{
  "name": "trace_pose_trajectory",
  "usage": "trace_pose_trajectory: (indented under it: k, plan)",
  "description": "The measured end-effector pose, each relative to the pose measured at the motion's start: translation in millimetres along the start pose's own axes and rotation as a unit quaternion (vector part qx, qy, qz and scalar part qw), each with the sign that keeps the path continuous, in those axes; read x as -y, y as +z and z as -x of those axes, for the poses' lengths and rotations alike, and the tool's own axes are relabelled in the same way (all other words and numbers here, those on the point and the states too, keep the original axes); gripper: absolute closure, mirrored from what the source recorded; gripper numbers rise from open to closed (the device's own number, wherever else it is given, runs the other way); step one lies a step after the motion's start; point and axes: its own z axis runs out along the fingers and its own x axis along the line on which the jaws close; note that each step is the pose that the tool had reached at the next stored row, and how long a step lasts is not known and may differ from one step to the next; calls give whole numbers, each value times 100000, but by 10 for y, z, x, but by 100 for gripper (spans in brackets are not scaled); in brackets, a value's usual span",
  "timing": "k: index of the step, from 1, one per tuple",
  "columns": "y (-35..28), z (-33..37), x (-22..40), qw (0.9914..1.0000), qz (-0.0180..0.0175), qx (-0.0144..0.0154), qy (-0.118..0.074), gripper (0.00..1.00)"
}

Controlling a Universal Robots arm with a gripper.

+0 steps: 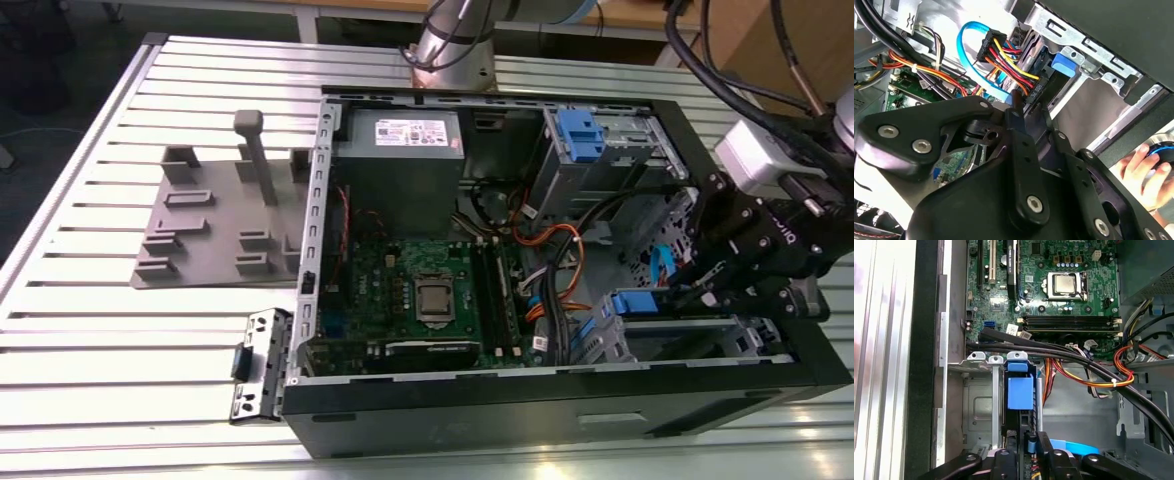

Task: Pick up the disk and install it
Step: 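Insert the second disk wire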

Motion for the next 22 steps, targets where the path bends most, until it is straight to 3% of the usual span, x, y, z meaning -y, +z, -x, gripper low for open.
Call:
trace_pose_trajectory:
  k: [3,6,8,12,13,14,15,22]
  plan:
    - [-35,-1,-5,100000,3,15,3,71]
    - [-173,1,-20,100000,0,42,-1,71]
    - [-228,1,-27,100000,3,99,-9,71]
    - [-234,1,-27,99999,2,460,-56,73]
    - [-233,1,-27,99999,4,492,-57,79]
    - [-233,-1,-27,99999,19,511,-54,79]
    - [-234,-1,-26,99999,21,505,-51,86]
    - [-234,-3,-26,99999,27,508,-57,86]
